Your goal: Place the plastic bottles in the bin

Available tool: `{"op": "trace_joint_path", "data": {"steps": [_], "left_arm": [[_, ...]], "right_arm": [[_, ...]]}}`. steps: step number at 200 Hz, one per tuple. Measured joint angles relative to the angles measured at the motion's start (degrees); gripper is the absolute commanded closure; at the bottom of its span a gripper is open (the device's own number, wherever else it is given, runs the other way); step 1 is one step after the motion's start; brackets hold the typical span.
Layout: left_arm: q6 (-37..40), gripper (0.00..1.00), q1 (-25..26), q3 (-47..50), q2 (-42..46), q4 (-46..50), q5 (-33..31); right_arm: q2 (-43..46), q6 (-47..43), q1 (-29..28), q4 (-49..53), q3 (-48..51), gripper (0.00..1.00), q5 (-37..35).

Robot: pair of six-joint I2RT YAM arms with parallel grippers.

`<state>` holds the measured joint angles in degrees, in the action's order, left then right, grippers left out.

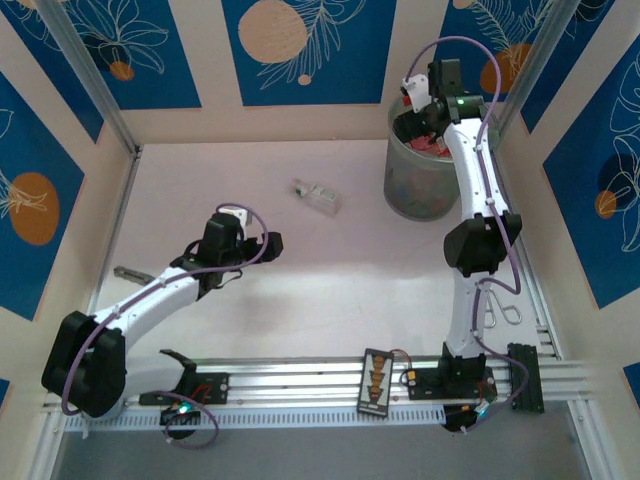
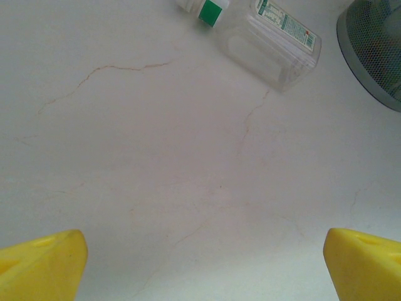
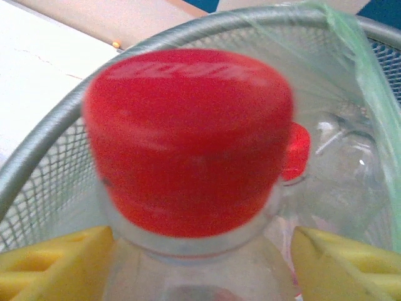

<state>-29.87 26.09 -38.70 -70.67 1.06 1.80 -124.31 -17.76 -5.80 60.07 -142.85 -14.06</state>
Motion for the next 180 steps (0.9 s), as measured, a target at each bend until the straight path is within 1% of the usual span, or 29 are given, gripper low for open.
{"op": "trace_joint_path", "data": {"steps": [25, 55, 71, 93, 120, 131, 180], "left_arm": [[-0.3, 0.03, 0.0, 0.0, -0.1, -0.2, 0.0], [-0.3, 0.03, 0.0, 0.1, -0.8, -0.8, 0.0], [-0.4, 0.03, 0.0, 0.2, -0.8, -1.0, 0.0], [-0.8, 0.03, 0.0, 0.2, -0.9, -1.6, 0.0], [-1.3, 0.03, 0.0, 0.4, -1.0, -1.9, 0.0], [-1.3, 0.03, 0.0, 0.5, -1.0, -1.9, 0.0], [-1.3, 0.03, 0.0, 1.3, -0.7, -1.8, 0.0]], "right_arm": [[-0.1, 1.3, 0.2, 1.2, -3.8, 0.13, 1.3], [0.7, 2.5, -0.2, 1.2, -6.1, 0.12, 2.4], [1.7, 3.4, -0.2, 1.3, -6.1, 0.19, 2.8], [2.9, 4.8, -0.2, 1.2, -6.0, 0.35, 3.0], [3.0, 6.7, -0.1, 0.9, -5.5, 0.49, 3.5], [3.0, 7.6, 0.0, 1.0, -5.0, 0.52, 3.7], [1.1, 9.2, 0.5, 0.6, -3.7, 0.54, 5.0]]}}
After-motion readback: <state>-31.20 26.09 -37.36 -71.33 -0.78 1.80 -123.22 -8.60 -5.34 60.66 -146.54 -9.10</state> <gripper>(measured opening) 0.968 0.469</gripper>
